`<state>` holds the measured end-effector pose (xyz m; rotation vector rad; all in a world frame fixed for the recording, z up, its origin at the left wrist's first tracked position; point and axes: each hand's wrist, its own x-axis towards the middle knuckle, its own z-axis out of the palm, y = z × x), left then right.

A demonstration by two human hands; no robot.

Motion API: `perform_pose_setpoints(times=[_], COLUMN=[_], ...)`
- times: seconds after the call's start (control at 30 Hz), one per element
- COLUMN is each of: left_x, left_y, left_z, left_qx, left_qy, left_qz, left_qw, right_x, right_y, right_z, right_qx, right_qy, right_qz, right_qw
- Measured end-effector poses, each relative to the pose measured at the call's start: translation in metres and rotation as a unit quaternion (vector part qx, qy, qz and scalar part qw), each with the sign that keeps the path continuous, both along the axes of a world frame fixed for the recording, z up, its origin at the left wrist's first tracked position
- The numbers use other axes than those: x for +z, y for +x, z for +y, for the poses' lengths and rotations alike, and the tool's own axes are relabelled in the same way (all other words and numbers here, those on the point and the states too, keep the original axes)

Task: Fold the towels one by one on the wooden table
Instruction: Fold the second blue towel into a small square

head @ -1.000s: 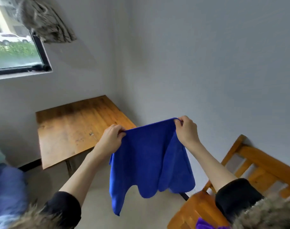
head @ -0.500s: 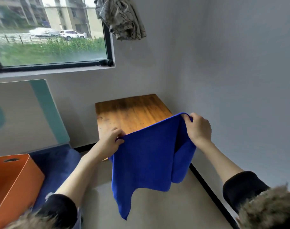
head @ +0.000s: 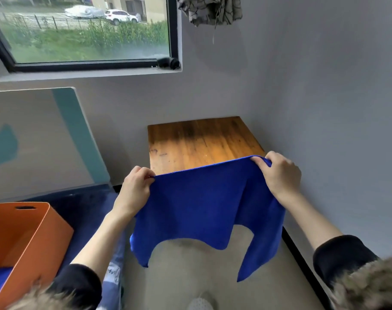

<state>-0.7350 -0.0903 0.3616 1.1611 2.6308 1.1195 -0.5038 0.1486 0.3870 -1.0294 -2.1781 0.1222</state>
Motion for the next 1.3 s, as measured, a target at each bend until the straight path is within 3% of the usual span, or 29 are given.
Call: perform_pose_setpoints(times=[0.1,0.33,0.67,0.97,1.17,1.3], left_x=[-0.014,-0.055,-0.080,-0.118,-0.158,-0.196], left_y=[-0.027,-0.079,-0.153,-0.237,-0.287,-0.299], left_z=[0.028,0.093,0.161,0.234,0.273,0.266], left_qx=[0.020,0.030,0.028,0.003,-0.033,-0.068], left_qy=[0.003,-0.077,-0.169,-0.180,-0.127,-0.183], left_qz=[-0.004,-0.096,-0.042,-0.020,-0.071,-0.116], left_qw=[1.000,0.992,0.984,0.983,0.989,0.974], right_x=[-0.022,-0.059,-0.088,-0.128,-0.167,-0.203], right_y=[-0.027,-0.087,-0.154,-0.232,-0.278,-0.289], right_z=[0.039,0.117,0.185,0.257,0.287,0.270], right_qx=[0.012,-0.014,-0.010,-0.026,-0.057,-0.039], right_qy=[0.019,-0.064,-0.076,-0.065,-0.103,-0.166], right_qz=[-0.049,-0.163,-0.218,-0.246,-0.231,-0.251], right_qw=[0.999,0.985,0.973,0.967,0.966,0.953])
